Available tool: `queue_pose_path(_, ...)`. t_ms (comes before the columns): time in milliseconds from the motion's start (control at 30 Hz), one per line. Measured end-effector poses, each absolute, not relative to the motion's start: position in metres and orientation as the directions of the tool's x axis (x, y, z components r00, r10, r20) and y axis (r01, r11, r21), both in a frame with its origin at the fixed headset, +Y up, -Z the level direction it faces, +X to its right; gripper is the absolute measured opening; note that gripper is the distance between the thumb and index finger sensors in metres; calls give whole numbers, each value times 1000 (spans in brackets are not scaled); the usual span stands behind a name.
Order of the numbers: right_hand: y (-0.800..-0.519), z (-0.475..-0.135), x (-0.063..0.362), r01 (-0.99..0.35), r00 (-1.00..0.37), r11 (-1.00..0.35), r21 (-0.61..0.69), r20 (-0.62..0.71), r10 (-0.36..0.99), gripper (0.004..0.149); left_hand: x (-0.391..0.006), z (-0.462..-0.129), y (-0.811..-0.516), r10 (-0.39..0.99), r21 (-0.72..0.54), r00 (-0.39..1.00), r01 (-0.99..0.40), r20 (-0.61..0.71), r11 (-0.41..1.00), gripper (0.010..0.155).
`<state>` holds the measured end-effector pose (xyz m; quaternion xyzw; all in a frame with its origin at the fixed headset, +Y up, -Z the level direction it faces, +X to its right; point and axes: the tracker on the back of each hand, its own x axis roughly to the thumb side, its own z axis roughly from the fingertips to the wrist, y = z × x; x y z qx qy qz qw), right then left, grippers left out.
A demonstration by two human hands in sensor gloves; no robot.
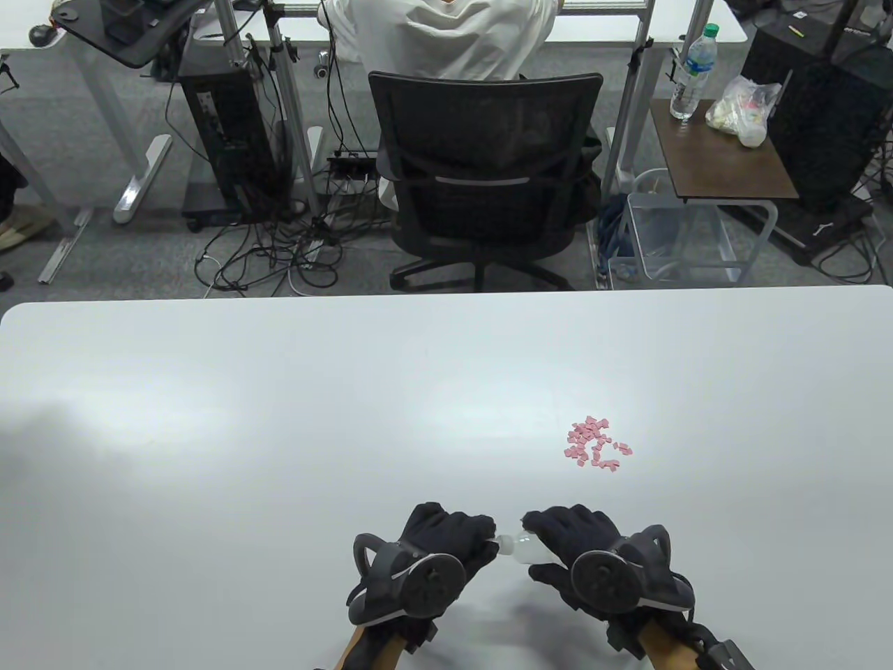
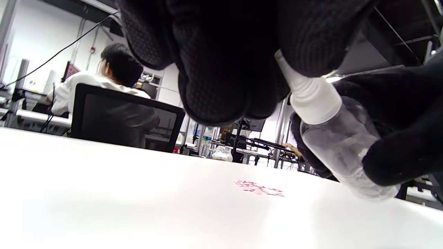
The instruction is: Squeeze empty conical bottle to blow paper scraps with air puff
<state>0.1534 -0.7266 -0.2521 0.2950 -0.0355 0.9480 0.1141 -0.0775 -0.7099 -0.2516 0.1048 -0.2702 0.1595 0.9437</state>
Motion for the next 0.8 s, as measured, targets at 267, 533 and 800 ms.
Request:
queue_pose_path(267, -723, -253, 156, -281, -815, -960, -6, 530, 235, 67, -78, -250, -705, 327, 153, 769, -477, 549, 865, 45)
queue_pose_path(533, -721, -250, 153, -249, -821, -967, -61, 543, 177, 67, -77, -251, -706, 255, 139, 792, -390, 554, 910, 51)
queue_pose_path(800, -722, -251, 150, -213, -841, -976, -43, 517, 161, 68, -74, -251, -709, 248, 80, 794, -348, 554, 934, 56)
